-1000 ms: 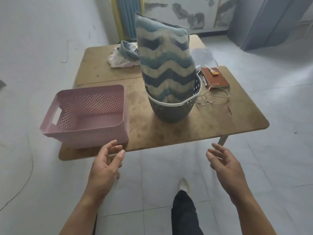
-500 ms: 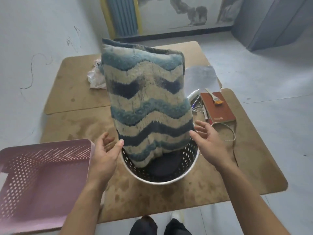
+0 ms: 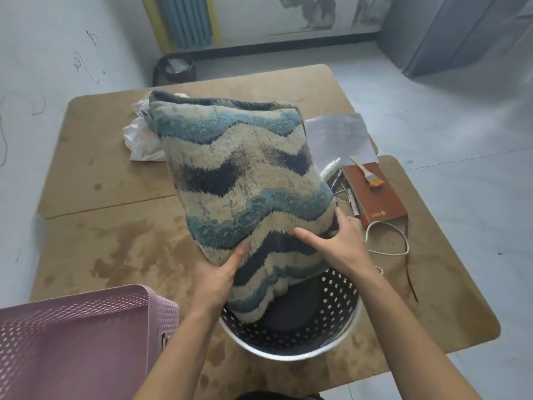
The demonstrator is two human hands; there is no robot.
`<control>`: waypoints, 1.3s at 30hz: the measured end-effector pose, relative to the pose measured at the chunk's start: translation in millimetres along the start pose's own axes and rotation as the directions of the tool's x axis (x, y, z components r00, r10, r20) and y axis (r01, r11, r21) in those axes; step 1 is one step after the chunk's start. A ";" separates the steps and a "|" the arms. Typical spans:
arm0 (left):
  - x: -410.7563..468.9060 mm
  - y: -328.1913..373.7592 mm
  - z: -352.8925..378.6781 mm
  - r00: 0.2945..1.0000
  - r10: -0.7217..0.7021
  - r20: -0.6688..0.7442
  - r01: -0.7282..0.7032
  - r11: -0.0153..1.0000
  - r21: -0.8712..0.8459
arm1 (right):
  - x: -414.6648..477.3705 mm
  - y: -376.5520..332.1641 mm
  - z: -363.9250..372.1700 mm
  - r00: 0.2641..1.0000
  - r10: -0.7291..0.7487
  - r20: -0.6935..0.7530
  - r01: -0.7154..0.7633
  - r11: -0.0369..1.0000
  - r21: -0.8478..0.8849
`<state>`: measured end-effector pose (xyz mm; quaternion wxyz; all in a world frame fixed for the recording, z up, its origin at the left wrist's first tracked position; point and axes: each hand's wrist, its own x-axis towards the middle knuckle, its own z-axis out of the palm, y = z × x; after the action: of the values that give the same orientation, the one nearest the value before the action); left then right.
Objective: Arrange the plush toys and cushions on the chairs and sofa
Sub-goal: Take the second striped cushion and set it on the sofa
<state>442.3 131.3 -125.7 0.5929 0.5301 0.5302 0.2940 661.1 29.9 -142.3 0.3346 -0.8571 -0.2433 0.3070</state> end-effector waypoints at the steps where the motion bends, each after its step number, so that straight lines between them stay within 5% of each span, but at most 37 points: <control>1: -1.5 0.1 0.2 1.000 0.027 0.000 -0.027 1.000 -0.003 | -0.2 0.8 -2.4 1.000 -0.017 0.018 0.017 1.000 0.005; 7: -20.9 13.9 4.4 0.986 0.162 0.028 -0.154 0.970 -0.187 | -15.4 9.2 -13.3 0.996 -0.093 0.019 0.090 0.988 0.125; 14: -50.7 41.0 -3.1 0.965 0.242 0.096 -0.190 0.905 -0.380 | -53.9 -6.9 -43.3 0.979 -0.196 -0.060 0.198 0.830 0.521; 18: -72.7 65.0 -4.1 0.947 0.312 0.080 -0.267 0.899 -0.348 | -63.9 -10.7 -61.5 0.960 -0.269 -0.079 0.256 0.723 0.641; 28: -110.3 121.8 3.3 0.821 0.571 -0.026 -0.563 0.800 -0.206 | -113.8 -40.4 -105.1 0.878 -0.396 -0.270 0.471 0.609 0.638; 33: -115.2 141.2 33.0 0.823 0.567 -0.027 -0.536 0.760 -0.368 | -150.6 -35.8 -136.4 0.831 -0.372 -0.414 0.555 0.599 0.577; 39: -132.5 153.5 77.8 0.851 0.411 0.328 -0.182 0.816 -0.549 | -222.7 -7.8 -172.4 0.774 -0.117 -0.622 0.557 0.594 0.581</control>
<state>513.1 26.6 50.9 0.7568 0.4881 0.1992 0.3865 623.9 -176.8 45.6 0.7583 -0.6287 -0.1617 0.0603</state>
